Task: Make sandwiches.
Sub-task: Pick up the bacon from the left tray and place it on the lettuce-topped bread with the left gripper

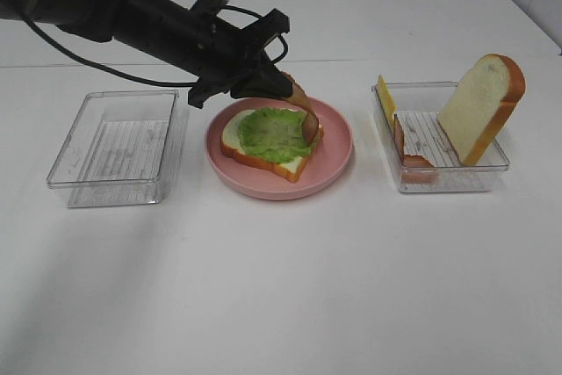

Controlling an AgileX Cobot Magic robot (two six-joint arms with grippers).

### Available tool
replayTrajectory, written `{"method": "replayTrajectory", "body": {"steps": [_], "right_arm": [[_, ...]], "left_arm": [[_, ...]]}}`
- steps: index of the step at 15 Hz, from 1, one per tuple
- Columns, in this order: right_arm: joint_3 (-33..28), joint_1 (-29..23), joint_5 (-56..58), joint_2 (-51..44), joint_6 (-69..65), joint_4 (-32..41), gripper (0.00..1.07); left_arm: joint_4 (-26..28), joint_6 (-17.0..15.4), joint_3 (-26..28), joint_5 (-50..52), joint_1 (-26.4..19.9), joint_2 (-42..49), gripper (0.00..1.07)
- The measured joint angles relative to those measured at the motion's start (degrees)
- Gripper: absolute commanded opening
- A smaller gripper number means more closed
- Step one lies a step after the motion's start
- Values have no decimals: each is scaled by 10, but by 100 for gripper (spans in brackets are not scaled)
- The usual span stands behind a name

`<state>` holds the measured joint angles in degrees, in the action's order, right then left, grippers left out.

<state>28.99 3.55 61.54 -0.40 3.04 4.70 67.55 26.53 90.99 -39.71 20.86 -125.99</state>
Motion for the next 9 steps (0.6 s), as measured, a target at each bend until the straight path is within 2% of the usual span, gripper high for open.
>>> {"method": "replayTrajectory", "body": {"steps": [2, 5, 6, 9], "right_arm": [[0, 0, 0, 0, 0, 0, 76], [0, 0, 0, 0, 0, 0, 76], [0, 0, 0, 0, 0, 0, 76], [0, 0, 0, 0, 0, 0, 76]], "left_arm": [[-42, 1, 0, -26, -30, 0, 0], [-81, 1, 0, -37, -54, 0, 0], [-112, 1, 0, -34, -57, 0, 0], [-121, 1, 0, -34, -57, 0, 0]]}}
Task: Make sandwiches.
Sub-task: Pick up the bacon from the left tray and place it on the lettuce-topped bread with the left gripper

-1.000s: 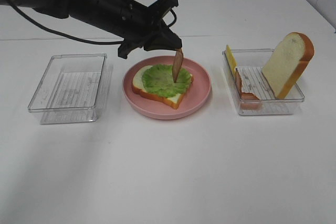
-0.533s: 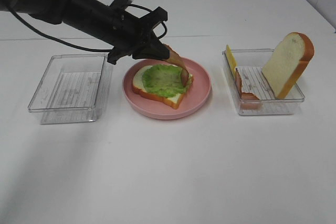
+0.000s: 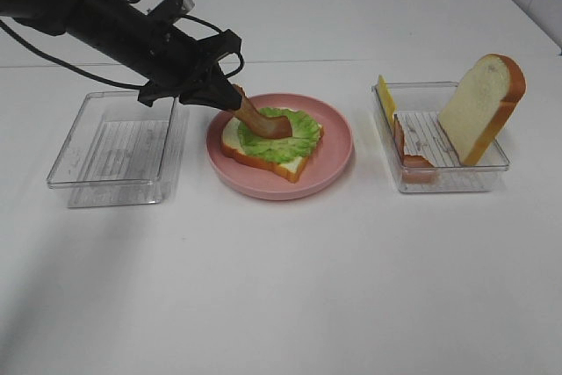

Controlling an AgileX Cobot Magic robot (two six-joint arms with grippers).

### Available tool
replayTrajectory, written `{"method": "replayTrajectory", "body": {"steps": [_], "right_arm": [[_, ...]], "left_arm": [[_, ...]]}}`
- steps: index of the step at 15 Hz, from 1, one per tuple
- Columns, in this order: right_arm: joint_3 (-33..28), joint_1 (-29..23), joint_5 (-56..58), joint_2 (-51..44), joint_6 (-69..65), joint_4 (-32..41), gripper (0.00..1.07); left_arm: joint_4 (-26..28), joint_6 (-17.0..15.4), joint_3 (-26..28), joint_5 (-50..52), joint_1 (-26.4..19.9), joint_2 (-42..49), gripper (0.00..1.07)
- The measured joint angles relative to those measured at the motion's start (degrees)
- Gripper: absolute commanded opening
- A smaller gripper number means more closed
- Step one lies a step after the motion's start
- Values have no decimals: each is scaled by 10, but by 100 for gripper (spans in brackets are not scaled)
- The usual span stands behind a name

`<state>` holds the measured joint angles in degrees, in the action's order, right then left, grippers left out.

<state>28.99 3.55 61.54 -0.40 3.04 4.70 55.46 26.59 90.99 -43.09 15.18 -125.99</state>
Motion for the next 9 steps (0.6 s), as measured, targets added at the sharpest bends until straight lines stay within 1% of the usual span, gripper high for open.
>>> {"method": "replayTrajectory", "body": {"steps": [2, 3, 4, 5, 6, 7, 8, 9], "right_arm": [[0, 0, 0, 0, 0, 0, 76], [0, 0, 0, 0, 0, 0, 76], [0, 0, 0, 0, 0, 0, 76], [0, 0, 0, 0, 0, 0, 76], [0, 0, 0, 0, 0, 0, 76], [0, 0, 0, 0, 0, 0, 76], [0, 0, 0, 0, 0, 0, 76], [0, 0, 0, 0, 0, 0, 76]], "left_arm": [[-2, 0, 0, 1, 0, 0, 0], [-2, 0, 0, 1, 0, 0, 5], [-2, 0, 0, 1, 0, 0, 13], [-2, 0, 0, 1, 0, 0, 24], [-2, 0, 0, 1, 0, 0, 51], [-2, 0, 0, 1, 0, 0, 67], [-2, 0, 0, 1, 0, 0, 75], [-7, 0, 0, 1, 0, 2, 78]]}}
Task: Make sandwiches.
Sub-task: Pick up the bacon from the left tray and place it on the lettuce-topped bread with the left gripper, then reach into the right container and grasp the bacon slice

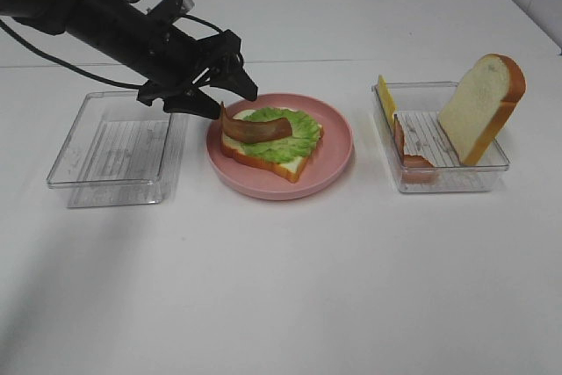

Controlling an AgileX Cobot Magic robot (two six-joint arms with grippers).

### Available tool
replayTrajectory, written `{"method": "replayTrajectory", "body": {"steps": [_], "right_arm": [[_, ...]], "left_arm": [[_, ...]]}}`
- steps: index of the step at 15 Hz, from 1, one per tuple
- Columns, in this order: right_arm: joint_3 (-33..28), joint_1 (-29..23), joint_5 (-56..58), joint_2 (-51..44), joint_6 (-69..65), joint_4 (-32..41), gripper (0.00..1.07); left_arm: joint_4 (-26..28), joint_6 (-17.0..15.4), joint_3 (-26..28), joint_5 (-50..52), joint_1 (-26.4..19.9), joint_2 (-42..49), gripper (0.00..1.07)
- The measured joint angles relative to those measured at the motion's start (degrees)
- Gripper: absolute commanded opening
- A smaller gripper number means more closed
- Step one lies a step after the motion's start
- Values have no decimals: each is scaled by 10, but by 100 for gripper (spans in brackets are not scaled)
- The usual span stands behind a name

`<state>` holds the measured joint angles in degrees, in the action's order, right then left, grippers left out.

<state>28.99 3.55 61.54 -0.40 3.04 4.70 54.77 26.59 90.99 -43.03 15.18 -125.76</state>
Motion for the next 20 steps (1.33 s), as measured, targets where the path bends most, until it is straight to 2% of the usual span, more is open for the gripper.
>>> {"method": "replayTrajectory", "body": {"steps": [3, 4, 7, 8, 9, 13, 17, 18, 19, 20], "right_arm": [[0, 0, 0, 0, 0, 0, 76], [0, 0, 0, 0, 0, 0, 76], [0, 0, 0, 0, 0, 0, 76], [0, 0, 0, 0, 0, 0, 76], [0, 0, 0, 0, 0, 0, 76], [0, 0, 0, 0, 0, 0, 76], [0, 0, 0, 0, 0, 0, 76], [0, 0, 0, 0, 0, 0, 76], [0, 0, 0, 0, 0, 0, 76], [0, 0, 0, 0, 0, 0, 76]], "left_arm": [[-46, -3, 0, 1, 0, 34, 80], [-80, -18, 0, 1, 0, 53, 80], [-213, -104, 0, -9, 0, 123, 80], [-238, -121, 0, -17, 0, 139, 80], [-281, -152, 0, -31, 0, 164, 80], [-433, -253, 0, -151, 0, 299, 80], [-523, -276, -1, -254, 0, 405, 80], [-531, -278, -2, -259, 0, 418, 80], [-551, -286, -16, -260, 0, 447, 80], [-579, -300, -79, -260, 0, 509, 80]]}}
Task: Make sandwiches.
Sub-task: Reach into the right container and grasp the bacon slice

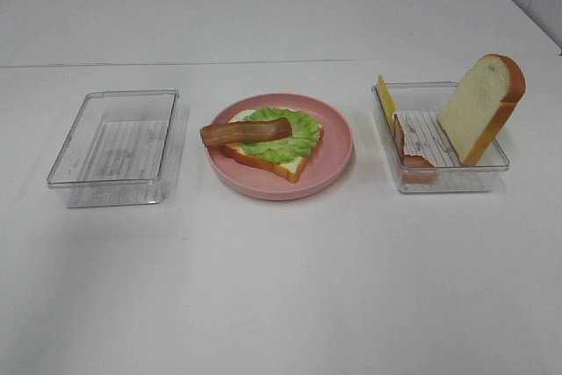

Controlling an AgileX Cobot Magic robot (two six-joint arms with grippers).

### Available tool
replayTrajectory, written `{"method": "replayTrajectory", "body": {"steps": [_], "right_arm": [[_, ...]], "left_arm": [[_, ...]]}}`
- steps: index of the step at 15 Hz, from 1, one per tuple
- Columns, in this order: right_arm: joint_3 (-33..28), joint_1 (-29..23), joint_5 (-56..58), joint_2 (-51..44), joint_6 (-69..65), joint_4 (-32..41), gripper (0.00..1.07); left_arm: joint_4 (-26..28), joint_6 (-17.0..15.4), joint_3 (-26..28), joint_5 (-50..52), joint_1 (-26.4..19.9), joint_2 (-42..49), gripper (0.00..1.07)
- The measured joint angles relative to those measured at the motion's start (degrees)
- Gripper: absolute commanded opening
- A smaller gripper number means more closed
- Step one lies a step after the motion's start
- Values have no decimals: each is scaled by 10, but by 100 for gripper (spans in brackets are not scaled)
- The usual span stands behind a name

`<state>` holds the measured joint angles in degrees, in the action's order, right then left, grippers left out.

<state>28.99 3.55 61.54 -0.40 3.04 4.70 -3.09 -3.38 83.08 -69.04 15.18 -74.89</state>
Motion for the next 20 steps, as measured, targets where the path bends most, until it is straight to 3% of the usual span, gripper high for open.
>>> {"method": "replayTrajectory", "body": {"steps": [2, 6, 8, 9, 14, 16, 20], "right_arm": [[0, 0, 0, 0, 0, 0, 76], [0, 0, 0, 0, 0, 0, 76], [0, 0, 0, 0, 0, 0, 76], [0, 0, 0, 0, 0, 0, 76], [0, 0, 0, 0, 0, 0, 76], [0, 0, 0, 0, 0, 0, 76], [0, 0, 0, 0, 0, 0, 76]], "left_arm": [[-6, -9, -66, -2, 0, 56, 80], [-7, -25, -250, -5, 0, 214, 80], [-7, -26, -299, -6, 0, 276, 80], [-7, -26, -351, -6, 0, 367, 80], [-7, -25, -433, -1, 0, 570, 79], [-7, -6, -477, 22, 0, 665, 79], [-7, 5, -523, 48, 0, 751, 79]]}}
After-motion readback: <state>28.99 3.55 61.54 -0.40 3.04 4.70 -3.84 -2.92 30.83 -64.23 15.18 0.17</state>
